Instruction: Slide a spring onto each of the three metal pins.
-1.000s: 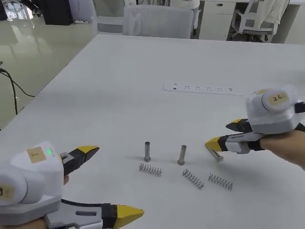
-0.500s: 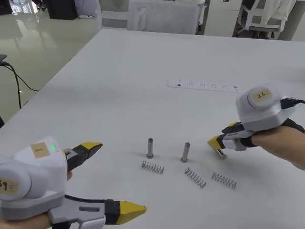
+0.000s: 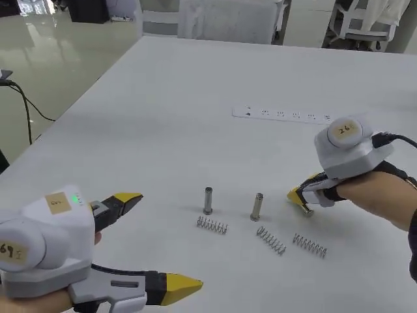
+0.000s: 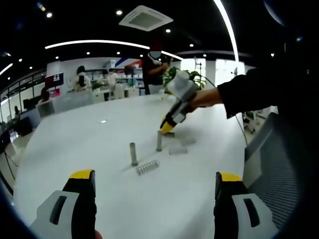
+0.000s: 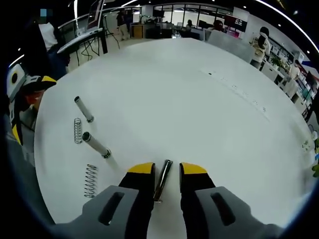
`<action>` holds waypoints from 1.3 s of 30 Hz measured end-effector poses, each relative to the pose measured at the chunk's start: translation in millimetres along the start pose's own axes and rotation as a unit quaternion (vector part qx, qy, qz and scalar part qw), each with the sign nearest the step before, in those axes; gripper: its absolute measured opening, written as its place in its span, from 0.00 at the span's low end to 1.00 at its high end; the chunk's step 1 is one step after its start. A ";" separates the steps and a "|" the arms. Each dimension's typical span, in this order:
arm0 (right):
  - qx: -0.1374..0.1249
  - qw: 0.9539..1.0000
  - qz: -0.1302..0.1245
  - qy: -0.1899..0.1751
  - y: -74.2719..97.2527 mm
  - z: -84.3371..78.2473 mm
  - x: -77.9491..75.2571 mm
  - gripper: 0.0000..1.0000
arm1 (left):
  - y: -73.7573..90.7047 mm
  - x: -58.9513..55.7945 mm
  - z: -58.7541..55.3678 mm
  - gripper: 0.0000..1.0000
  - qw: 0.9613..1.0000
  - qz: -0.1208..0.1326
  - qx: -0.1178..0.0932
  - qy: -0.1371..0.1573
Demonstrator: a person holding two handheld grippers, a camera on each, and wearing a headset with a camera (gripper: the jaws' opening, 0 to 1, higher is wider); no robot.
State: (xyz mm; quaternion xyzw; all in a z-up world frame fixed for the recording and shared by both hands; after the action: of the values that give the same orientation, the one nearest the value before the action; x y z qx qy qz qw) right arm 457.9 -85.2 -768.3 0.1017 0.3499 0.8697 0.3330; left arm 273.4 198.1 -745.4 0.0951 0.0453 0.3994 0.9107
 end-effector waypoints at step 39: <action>0.065 0.997 -0.017 -0.033 -11.9 4.2 4.8 0.05 | 0.3 2.8 -1.9 0.97 1.000 0.001 -0.001 0.006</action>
State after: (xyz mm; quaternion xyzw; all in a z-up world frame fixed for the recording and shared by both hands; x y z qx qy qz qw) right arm 462.0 -73.4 -773.6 0.1457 0.3960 0.8358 0.3515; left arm 274.8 200.6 -747.2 0.0914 0.0504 0.4012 0.9100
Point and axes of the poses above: the centre of the closed fingertips' face, and the gripper's own axes: y roughly backward along the fingers, x roughly to its left, z roughly out of its top, the point moved 10 cm from there along y, roughly backward along the fingers, and after that the axes turned 9 degrees about -x, right-handed, at the moved point
